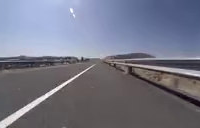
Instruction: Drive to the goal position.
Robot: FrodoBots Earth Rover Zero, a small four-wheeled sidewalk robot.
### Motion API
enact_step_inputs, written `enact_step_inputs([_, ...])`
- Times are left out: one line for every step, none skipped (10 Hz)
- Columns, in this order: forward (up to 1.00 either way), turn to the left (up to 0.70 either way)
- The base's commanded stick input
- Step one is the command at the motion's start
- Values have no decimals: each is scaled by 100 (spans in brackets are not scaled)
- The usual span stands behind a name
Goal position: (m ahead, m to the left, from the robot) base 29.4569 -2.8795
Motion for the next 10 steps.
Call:
enact_step_inputs([100,0])
enact_step_inputs([100,0])
enact_step_inputs([100,0])
enact_step_inputs([100,0])
enact_step_inputs([100,0])
enact_step_inputs([100,0])
enact_step_inputs([100,0])
enact_step_inputs([100,0])
enact_step_inputs([100,0])
enact_step_inputs([100,0])
